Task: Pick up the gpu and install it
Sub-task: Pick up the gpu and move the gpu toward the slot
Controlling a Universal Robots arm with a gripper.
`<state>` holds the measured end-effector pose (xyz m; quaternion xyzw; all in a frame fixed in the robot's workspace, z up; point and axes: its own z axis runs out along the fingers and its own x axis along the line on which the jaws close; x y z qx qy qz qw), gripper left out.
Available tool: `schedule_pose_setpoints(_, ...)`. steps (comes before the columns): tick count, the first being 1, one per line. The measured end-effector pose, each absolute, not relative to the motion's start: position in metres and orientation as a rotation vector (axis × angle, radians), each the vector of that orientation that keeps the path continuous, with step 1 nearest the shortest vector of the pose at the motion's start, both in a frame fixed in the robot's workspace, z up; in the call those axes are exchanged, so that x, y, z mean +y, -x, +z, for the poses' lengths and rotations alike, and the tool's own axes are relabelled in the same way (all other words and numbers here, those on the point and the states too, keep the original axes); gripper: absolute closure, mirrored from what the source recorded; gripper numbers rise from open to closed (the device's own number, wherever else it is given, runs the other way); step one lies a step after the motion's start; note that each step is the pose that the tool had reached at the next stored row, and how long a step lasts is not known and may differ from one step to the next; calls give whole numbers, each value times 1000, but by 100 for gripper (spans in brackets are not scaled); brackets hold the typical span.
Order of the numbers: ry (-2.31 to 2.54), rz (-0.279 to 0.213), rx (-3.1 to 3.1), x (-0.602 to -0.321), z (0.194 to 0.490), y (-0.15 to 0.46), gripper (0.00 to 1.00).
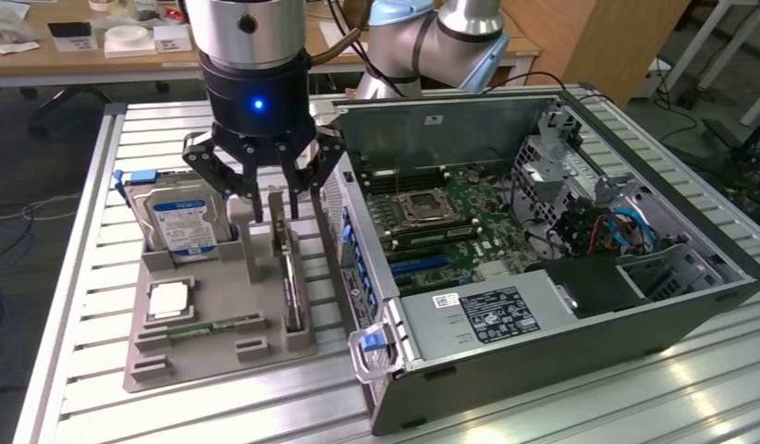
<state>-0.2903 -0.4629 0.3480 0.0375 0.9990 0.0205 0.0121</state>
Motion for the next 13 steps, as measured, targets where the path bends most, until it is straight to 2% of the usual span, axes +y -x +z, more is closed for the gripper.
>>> schedule_pose_setpoints(13,-117,64,3115,-463,333,290,58)
